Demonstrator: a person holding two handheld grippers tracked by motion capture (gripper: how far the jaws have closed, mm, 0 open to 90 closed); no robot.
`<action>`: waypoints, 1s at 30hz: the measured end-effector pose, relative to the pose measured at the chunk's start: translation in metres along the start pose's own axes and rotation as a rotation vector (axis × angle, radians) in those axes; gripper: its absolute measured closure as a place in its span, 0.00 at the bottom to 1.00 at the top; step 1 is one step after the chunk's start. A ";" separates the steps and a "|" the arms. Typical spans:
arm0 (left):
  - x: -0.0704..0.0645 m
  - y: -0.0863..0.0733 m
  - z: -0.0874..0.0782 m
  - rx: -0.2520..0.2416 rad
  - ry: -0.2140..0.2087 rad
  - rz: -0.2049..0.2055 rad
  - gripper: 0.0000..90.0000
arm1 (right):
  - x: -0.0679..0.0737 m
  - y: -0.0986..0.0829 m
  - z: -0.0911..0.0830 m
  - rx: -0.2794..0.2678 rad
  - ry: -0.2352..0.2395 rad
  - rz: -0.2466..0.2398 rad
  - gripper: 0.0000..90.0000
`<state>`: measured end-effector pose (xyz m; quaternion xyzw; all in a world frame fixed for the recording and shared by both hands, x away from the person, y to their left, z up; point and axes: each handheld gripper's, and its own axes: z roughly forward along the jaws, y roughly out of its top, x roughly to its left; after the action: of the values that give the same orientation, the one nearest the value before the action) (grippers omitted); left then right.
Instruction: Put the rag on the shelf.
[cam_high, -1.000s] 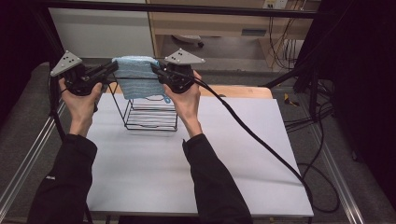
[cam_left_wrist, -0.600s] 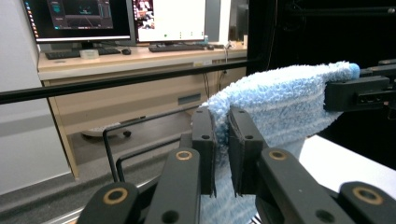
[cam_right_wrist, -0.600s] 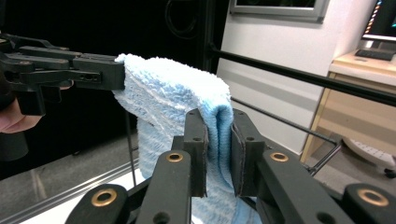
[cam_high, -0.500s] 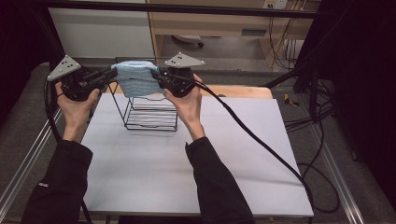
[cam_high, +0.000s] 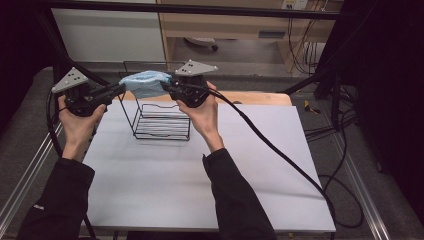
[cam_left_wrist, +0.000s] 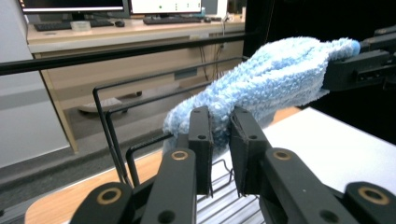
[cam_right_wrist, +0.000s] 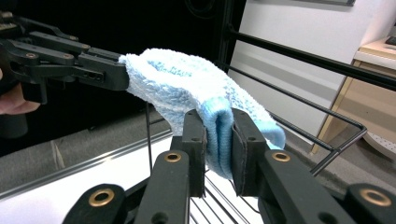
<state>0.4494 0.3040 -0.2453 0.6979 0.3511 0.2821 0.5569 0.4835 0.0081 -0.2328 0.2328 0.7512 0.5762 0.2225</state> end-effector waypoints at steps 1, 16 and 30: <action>0.000 0.001 -0.001 0.009 0.003 0.004 0.87 | 0.000 0.000 0.000 0.003 0.002 -0.003 0.87; 0.011 0.049 -0.007 0.015 0.043 -0.049 0.89 | 0.000 -0.004 0.000 0.014 0.021 -0.027 0.87; 0.011 0.047 0.016 0.107 0.020 -0.061 1.00 | 0.001 -0.005 -0.001 0.024 0.029 -0.043 0.84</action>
<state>0.4773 0.2974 -0.2033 0.7128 0.3924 0.2524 0.5237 0.4814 0.0073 -0.2378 0.2109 0.7659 0.5657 0.2211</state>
